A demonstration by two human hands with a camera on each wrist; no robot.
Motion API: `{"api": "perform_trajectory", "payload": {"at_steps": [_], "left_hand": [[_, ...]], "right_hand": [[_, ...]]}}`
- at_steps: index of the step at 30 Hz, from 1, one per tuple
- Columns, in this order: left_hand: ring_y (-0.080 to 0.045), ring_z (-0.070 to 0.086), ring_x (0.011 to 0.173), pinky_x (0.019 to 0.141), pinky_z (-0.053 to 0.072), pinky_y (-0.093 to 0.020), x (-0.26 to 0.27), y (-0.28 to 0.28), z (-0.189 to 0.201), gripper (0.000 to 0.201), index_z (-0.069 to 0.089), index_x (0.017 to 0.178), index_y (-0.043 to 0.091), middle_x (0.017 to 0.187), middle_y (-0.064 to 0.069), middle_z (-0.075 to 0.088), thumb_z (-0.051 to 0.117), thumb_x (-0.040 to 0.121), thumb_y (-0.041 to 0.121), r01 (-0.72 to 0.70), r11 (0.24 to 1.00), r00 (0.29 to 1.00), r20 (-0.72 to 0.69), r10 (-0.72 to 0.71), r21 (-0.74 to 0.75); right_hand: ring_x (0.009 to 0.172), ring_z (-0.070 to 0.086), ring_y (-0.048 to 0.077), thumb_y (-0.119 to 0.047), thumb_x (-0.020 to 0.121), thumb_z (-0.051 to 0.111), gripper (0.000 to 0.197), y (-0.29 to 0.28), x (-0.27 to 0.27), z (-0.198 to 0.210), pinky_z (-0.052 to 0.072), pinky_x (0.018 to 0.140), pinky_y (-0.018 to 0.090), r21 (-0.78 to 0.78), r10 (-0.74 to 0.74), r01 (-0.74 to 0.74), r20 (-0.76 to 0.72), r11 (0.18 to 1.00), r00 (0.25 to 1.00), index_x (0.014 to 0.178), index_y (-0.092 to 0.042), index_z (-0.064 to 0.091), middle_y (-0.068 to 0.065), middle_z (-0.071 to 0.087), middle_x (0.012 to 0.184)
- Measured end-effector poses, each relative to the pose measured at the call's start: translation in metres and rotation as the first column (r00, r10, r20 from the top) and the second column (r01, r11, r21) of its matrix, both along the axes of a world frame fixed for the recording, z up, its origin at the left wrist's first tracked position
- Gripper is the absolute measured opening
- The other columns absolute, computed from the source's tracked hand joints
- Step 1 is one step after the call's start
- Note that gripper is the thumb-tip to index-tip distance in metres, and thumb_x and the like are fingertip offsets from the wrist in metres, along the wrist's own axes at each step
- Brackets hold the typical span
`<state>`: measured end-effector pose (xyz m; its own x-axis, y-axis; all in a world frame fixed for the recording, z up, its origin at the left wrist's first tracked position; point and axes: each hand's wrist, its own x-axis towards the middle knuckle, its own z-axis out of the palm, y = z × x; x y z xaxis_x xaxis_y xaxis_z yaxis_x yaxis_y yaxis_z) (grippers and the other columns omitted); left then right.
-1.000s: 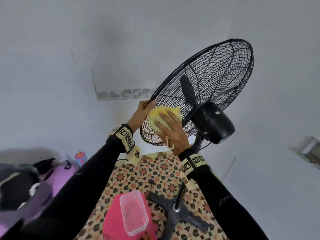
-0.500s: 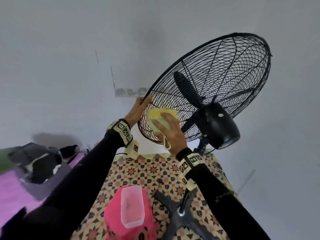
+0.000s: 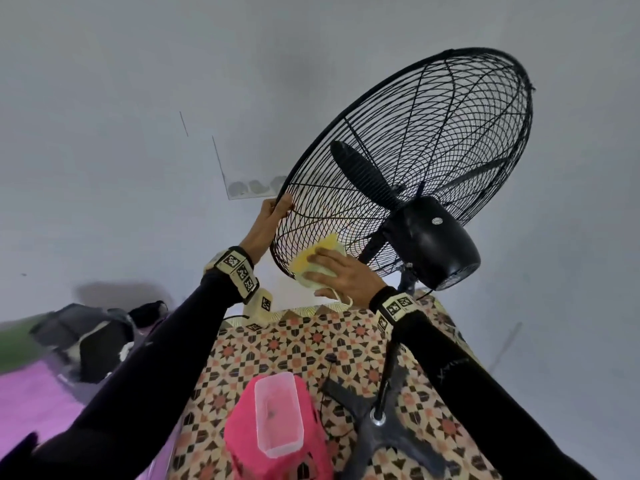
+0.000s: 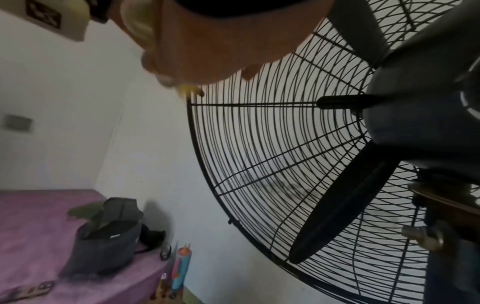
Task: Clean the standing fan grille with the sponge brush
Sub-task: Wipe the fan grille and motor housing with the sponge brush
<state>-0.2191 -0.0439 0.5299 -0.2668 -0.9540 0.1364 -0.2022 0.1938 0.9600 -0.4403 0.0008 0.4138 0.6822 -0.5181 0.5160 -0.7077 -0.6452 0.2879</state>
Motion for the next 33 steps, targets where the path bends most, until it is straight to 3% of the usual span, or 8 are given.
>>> {"api": "perform_trajectory", "payload": {"at_steps": [5,9,13,16,19,23,28,33], "left_hand": [[-0.016,0.056,0.128,0.116,0.038,-0.057,0.000,0.001,-0.004,0.077,0.050,0.117,0.033,0.134,0.001,0.060,0.049,0.072,0.095,-0.006,1.000,1.000,-0.015,0.006,-0.003],[-0.016,0.057,0.127,0.114,0.041,-0.057,0.001,0.001,-0.005,0.084,0.050,0.121,0.029,0.131,0.001,0.060,0.049,0.071,0.097,-0.004,1.000,1.000,-0.019,0.004,-0.011],[-0.010,0.055,0.123,0.114,0.041,-0.052,-0.001,0.007,-0.001,0.078,0.048,0.126,0.024,0.131,0.001,0.058,0.047,0.080,0.088,0.017,0.999,0.999,-0.028,-0.018,-0.036],[-0.004,0.054,0.119,0.115,0.039,-0.051,0.000,0.007,-0.002,0.075,0.047,0.131,0.020,0.131,0.003,0.058,0.044,0.089,0.082,0.020,0.998,0.999,-0.025,-0.021,-0.053],[-0.003,0.054,0.116,0.113,0.040,-0.048,0.001,0.008,-0.003,0.075,0.046,0.132,0.017,0.129,0.003,0.057,0.043,0.087,0.077,0.026,0.998,0.999,-0.031,-0.028,-0.059],[-0.001,0.053,0.111,0.108,0.039,-0.042,0.000,0.009,-0.002,0.075,0.045,0.133,0.015,0.121,0.006,0.056,0.043,0.088,0.075,0.029,0.998,0.998,-0.051,-0.032,-0.058],[-0.005,0.051,0.122,0.114,0.036,-0.046,0.003,0.006,-0.005,0.088,0.045,0.134,0.020,0.130,0.006,0.055,0.046,0.078,0.088,0.036,0.999,0.998,-0.047,-0.038,-0.040],[-0.014,0.050,0.131,0.118,0.036,-0.052,0.004,-0.002,-0.012,0.088,0.043,0.132,0.021,0.131,0.005,0.055,0.048,0.076,0.089,0.043,0.998,0.998,-0.048,-0.045,-0.036]], "right_hand": [[0.133,0.042,0.031,-0.056,0.104,0.044,0.052,0.028,0.019,0.002,0.057,0.085,0.044,0.026,-0.167,0.165,0.203,0.986,0.965,0.140,-0.021,0.057,0.017,0.044,0.147],[0.083,0.051,0.016,-0.057,0.106,0.026,0.055,0.058,0.041,0.009,0.052,0.064,0.031,0.187,-0.359,0.306,0.475,0.933,0.803,0.150,-0.028,0.042,0.005,0.056,0.097],[0.048,0.049,0.006,-0.055,0.106,0.034,0.035,0.066,0.036,0.013,0.040,0.046,0.023,0.511,-0.518,0.090,0.849,0.855,0.107,0.121,-0.035,0.058,0.002,0.056,0.067],[0.093,0.069,0.021,-0.039,0.105,0.051,0.016,0.072,0.038,0.030,0.060,0.061,0.031,0.394,-0.488,-0.296,0.768,0.870,-0.413,0.109,-0.024,0.056,0.011,0.063,0.114],[0.106,0.070,0.039,-0.013,0.102,0.059,0.011,0.074,0.045,0.051,0.063,0.073,0.033,0.044,-0.373,-0.460,0.656,0.887,-0.656,0.106,-0.013,0.049,0.020,0.057,0.131],[0.112,0.066,0.028,-0.006,0.101,0.058,0.012,0.068,0.068,0.058,0.061,0.078,0.035,-0.001,-0.203,-0.333,0.791,0.943,-0.577,0.109,-0.012,0.052,0.013,0.052,0.133],[0.094,0.070,0.018,-0.004,0.100,0.056,0.009,0.063,0.098,-0.002,0.062,0.066,0.032,0.369,-0.454,-0.274,0.802,0.888,-0.390,0.103,-0.012,0.057,0.017,0.057,0.130],[0.088,0.067,0.006,0.004,0.098,0.054,0.013,0.061,0.079,0.034,0.062,0.072,0.046,0.137,-0.201,-0.200,0.916,0.970,-0.347,0.104,-0.008,0.055,-0.019,0.065,0.101]]}}
